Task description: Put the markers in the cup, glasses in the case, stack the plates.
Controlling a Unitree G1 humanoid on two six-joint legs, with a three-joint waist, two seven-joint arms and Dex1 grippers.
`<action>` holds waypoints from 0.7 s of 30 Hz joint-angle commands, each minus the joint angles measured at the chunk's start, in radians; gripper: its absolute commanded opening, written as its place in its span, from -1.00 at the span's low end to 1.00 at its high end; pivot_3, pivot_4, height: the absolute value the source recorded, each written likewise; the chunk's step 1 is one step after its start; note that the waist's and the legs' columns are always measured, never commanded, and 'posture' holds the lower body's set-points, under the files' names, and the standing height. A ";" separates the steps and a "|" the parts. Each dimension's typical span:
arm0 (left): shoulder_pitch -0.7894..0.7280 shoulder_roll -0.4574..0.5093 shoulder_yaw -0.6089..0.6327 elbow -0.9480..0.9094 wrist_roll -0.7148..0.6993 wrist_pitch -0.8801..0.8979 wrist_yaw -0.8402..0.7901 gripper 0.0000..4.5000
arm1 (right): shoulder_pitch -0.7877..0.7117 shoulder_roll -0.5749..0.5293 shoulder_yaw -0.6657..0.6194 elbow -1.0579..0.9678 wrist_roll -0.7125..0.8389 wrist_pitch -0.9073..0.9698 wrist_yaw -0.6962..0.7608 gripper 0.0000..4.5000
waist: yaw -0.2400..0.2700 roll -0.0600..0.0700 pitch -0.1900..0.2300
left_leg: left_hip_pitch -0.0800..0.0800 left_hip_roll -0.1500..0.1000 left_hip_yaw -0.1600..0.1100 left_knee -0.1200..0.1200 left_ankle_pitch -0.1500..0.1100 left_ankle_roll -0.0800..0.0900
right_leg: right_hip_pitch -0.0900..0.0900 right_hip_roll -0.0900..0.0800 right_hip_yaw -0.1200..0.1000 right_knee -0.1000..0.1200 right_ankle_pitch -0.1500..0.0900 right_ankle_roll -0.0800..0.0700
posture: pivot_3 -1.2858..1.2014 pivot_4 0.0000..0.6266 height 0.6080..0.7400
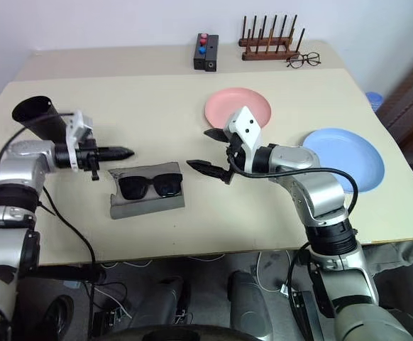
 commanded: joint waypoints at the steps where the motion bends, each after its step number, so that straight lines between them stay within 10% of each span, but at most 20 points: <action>1: -0.008 0.003 -0.004 -0.018 0.009 -0.012 -0.027 -0.98 | 0.026 -0.042 -0.018 -0.052 0.026 -0.035 0.043 1.00 | 0.004 0.000 0.000 | 0.000 0.000 0.000 0.000 0.000 0.000 | 0.000 0.000 0.000 0.000 0.000 0.000 | 0.03 -0.52 1.00; 21: 0.147 0.078 -0.047 -0.287 -0.075 0.198 -0.171 -0.98 | 0.040 -0.049 0.013 -0.058 0.020 -0.052 0.026 1.00 | -0.002 0.000 0.000 | 0.000 0.001 0.000 0.000 0.000 0.000 | 0.000 0.000 0.000 0.000 0.000 0.000 | 0.03 -0.52 1.00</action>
